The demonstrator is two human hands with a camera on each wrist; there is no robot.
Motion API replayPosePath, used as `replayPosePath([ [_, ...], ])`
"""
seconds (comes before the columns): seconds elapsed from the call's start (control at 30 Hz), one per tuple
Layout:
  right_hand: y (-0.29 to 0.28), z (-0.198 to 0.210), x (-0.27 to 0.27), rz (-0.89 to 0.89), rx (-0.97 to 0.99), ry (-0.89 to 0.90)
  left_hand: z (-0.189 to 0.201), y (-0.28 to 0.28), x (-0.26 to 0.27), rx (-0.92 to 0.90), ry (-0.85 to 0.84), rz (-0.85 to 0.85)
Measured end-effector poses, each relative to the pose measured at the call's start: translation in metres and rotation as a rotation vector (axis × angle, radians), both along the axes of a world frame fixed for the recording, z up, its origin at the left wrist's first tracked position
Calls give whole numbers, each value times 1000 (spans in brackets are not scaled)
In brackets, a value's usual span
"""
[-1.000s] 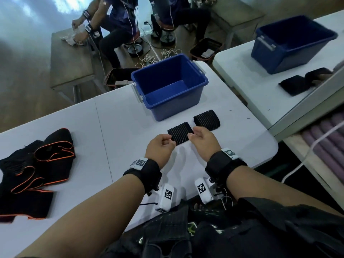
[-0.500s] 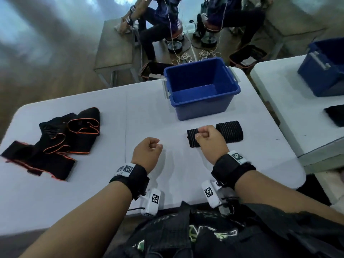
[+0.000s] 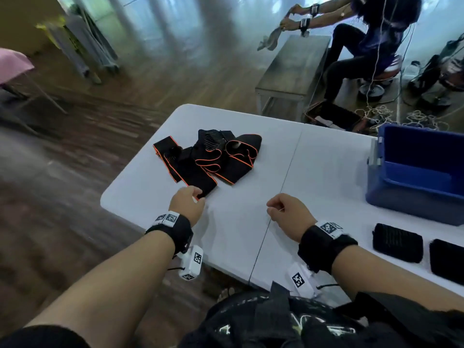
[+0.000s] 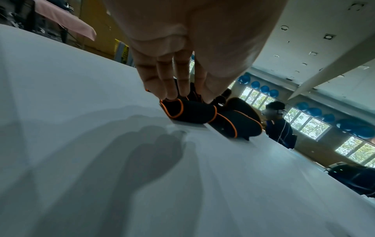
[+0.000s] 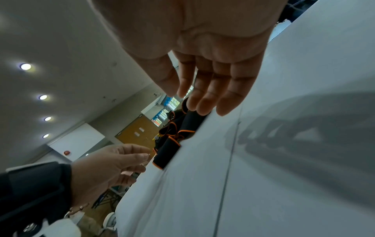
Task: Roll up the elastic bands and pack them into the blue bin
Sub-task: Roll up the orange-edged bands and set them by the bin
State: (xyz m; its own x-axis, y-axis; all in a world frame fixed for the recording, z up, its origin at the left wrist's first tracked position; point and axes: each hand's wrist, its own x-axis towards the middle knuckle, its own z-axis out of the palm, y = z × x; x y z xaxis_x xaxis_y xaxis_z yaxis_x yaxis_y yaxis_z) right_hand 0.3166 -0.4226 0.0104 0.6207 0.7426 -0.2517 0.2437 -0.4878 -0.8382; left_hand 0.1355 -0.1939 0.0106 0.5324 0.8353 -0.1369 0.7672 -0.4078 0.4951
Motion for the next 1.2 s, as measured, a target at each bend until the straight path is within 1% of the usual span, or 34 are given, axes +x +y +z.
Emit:
replayPosePath([
  [0.1, 23, 1, -14, 48, -28, -7, -4, 20, -2, 9, 53, -5],
  [0.27, 46, 3, -30, 77, -75, -12, -10, 34, 17, 20, 245, -153],
  [0.33, 52, 4, -35, 70, -90, -14, -14, 37, 22, 24, 276, -156],
  [0.4, 58, 4, -39, 56, -95, -14, -17, 40, 22, 19, 251, -140],
  [0.5, 67, 3, -43, 47, -101, -9, -15, 41, 17, 14, 164, -157],
  [0.6, 77, 0, -46, 37, -113, -7, -12, 29, 5, -42, 79, -257],
  [0.73, 93, -6, -51, 27, -139, -33, -14, 4, -15, -70, 18, -407],
  [0.87, 107, -11, -58, -8, -179, -95, -14, -5, -24, -181, -33, -461],
  [0.97, 116, -16, -61, -89, -186, -20, -10, 1, -27, -260, -28, -514],
  [1.03, 120, -17, -62, -96, -202, 20, -5, 13, -28, -333, -80, -508],
  [1.07, 121, -18, -62, -78, -220, 15, -3, 21, -28, -335, -112, -495],
  [1.13, 122, -18, -64, -44, -249, -7, -2, 44, -25, -235, -176, -421],
  [1.2, 121, -18, -68, -38, -252, -10, -5, 76, -21, -91, -234, -278],
])
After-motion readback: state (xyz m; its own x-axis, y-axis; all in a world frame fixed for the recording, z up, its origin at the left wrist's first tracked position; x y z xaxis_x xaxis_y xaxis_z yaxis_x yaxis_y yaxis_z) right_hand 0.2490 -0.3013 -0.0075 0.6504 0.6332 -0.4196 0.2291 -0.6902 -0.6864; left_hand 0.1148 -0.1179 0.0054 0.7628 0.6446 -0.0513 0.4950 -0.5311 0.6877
